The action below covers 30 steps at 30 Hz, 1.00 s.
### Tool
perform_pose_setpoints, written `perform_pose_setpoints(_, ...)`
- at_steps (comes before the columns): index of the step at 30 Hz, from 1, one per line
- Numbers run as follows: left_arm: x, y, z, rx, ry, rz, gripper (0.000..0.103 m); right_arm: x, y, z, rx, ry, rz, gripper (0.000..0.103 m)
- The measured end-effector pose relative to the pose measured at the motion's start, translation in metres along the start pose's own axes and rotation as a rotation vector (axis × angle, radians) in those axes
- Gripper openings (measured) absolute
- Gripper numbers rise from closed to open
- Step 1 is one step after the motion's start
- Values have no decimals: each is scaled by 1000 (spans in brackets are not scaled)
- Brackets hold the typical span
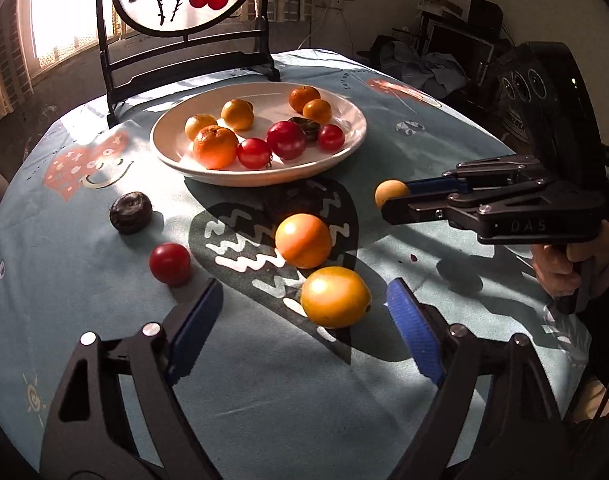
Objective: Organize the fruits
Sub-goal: 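Grasp a small yellow citrus with the right gripper while the left gripper grasps a large yellow citrus, then place the small citrus on the plate with the right gripper while the left gripper places the large citrus there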
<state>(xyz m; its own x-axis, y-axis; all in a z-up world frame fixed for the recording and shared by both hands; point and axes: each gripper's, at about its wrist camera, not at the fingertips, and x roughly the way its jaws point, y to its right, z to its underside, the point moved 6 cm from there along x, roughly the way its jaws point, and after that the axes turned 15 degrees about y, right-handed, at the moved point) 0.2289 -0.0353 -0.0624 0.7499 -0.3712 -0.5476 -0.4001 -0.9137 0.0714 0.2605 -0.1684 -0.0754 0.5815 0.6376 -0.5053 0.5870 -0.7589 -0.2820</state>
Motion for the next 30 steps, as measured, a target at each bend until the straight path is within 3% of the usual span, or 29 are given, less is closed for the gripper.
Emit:
perform_pose_setpoints(4,12,8,8,0,-52,17,62,-1,-4,-1,-12,4,-4,25)
perform_pose_setpoints(9,25,9,12,-2,-81,-8,60,-3,-7,0,-14,8,-13,25)
perform_pose_setpoints(13,32,12,15,-28,-107,18,43,-4,-8,-1,-12,11,-14,25)
perform_pose_setpoints(18,32,17,17,10,-91,-3,43,-4,-9,-1,-16,13,-22,25)
perform_pose_setpoints(25,16,20,12,-14,-41,10,43,-3,-10,0,-15,7,-39,25)
perform_pose_setpoints(30,1,5,-22,-14,32,6,43,-2,-9,-7,-10,45,-42,25)
